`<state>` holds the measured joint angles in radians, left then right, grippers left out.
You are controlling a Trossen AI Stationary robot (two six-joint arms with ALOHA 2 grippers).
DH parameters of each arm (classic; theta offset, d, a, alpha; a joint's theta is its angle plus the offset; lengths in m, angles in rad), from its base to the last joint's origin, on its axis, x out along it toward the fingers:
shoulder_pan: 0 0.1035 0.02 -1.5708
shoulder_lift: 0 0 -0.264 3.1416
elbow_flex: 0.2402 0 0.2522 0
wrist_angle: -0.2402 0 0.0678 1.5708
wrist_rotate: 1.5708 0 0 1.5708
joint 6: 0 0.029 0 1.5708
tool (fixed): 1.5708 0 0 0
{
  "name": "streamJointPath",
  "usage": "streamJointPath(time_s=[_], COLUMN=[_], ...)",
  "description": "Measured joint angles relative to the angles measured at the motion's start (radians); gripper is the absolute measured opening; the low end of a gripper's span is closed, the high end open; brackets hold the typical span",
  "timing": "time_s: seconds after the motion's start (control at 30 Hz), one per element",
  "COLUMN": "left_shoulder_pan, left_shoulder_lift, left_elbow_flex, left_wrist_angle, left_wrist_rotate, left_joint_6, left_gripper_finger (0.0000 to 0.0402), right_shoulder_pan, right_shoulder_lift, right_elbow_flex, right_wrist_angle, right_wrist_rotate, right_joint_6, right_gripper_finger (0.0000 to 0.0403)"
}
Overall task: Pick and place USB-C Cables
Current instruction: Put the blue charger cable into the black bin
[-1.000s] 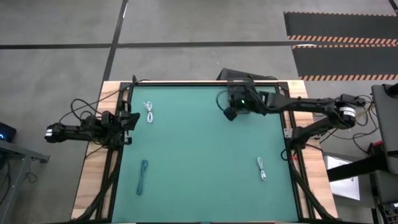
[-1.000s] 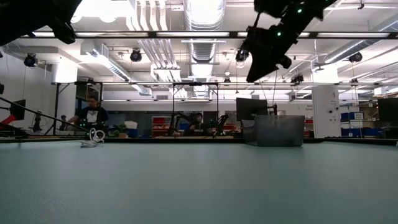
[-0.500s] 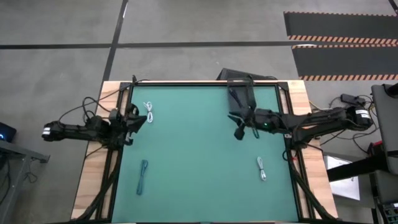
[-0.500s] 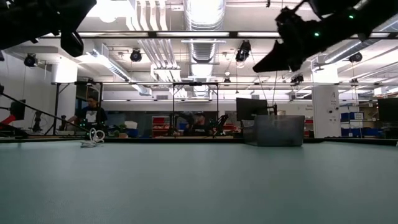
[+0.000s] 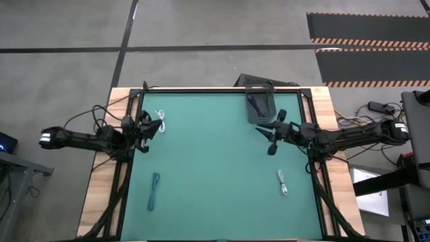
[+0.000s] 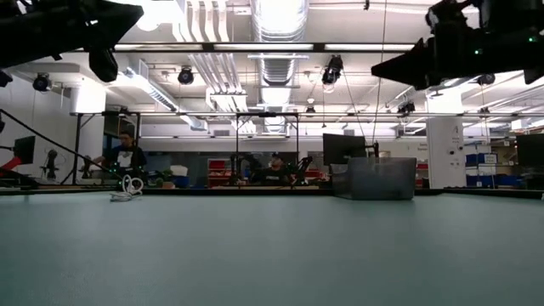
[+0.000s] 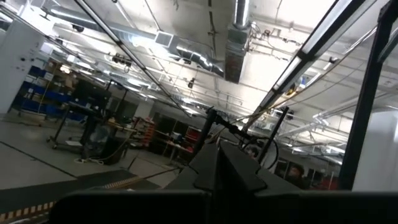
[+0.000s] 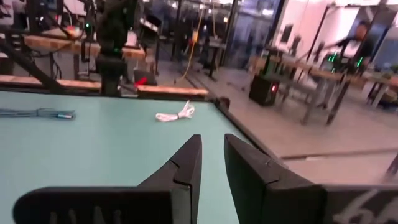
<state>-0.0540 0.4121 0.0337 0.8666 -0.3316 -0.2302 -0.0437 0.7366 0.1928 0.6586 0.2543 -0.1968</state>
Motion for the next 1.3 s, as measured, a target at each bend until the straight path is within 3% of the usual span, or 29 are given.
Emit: streamJointPath(time_s=[0.4,0.9,1.3], left_shoulder_pan=[0.0,-0.012,-0.167], left_shoulder_lift=[0.176,0.466,0.64], left_elbow_flex=[0.024,0.173,0.384], left_wrist_angle=[0.199,0.199,0.094], left_wrist_rotate=[-0.045,-0.042,-0.045], left_joint_6=[-0.012,-0.236,-0.319], left_gripper_finger=[0.0,0.0,0.0], right_shoulder_pan=[0.0,0.0,-0.001], right_shoulder_lift=[-0.151,-0.194,-0.211], right_elbow_flex=[-0.013,-0.017,-0.017], right_wrist_angle=[0.035,0.109,0.102], right_wrist_rotate=[-0.043,-0.085,-0.098], right_joint_6=[-0.144,-0.17,-0.162], right_gripper_finger=[0.0059,0.0059,0.0059])
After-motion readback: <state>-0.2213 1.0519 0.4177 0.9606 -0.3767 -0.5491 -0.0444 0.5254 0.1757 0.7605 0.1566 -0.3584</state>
